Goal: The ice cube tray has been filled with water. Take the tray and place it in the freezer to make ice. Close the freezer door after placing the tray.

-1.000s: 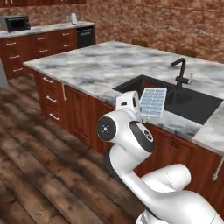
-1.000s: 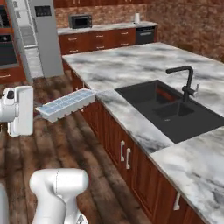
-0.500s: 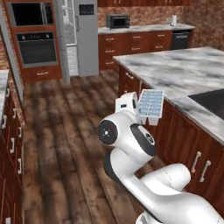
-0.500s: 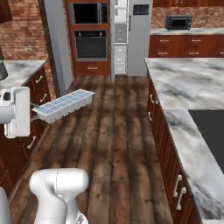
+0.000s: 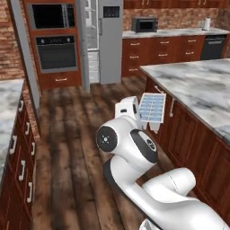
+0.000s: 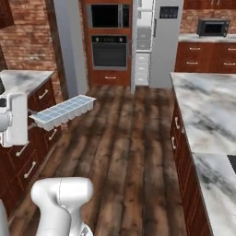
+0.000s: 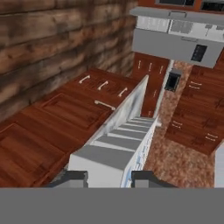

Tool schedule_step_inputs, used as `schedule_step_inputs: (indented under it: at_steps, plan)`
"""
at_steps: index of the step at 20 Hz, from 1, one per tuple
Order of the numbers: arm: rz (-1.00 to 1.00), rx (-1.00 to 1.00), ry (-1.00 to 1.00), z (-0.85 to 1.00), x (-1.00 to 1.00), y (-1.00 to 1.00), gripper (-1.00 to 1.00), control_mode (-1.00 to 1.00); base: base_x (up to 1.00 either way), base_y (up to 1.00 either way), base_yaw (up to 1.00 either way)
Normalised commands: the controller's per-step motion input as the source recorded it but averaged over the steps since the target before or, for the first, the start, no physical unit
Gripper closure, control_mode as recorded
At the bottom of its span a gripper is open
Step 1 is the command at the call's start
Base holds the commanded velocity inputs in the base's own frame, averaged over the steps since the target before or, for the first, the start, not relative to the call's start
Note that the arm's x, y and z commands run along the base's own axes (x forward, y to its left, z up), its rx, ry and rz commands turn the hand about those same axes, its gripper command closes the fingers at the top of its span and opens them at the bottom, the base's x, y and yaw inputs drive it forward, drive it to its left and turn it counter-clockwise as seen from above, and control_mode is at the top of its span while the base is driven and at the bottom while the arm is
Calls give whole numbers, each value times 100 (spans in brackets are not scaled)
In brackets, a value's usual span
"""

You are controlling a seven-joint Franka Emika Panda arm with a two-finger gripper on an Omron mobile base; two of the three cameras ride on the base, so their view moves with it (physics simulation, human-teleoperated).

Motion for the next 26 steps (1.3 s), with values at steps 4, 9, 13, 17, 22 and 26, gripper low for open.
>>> schedule_step_inputs:
  at_steps: [4, 9, 13, 17, 22, 26]
  plan:
    - [0, 0, 0, 0, 0, 0, 100, 100, 100, -26, 7]
    - [0, 0, 0, 0, 0, 0, 100, 100, 100, -33, 0]
    - [0, 0, 0, 0, 0, 0, 100, 100, 100, -32, 0]
    - [0, 0, 0, 0, 0, 0, 100, 100, 100, -22, 0]
    - [0, 0, 0, 0, 0, 0, 100, 100, 100, -18, 0]
    - [0, 0, 0, 0, 0, 0, 100, 100, 100, -18, -1]
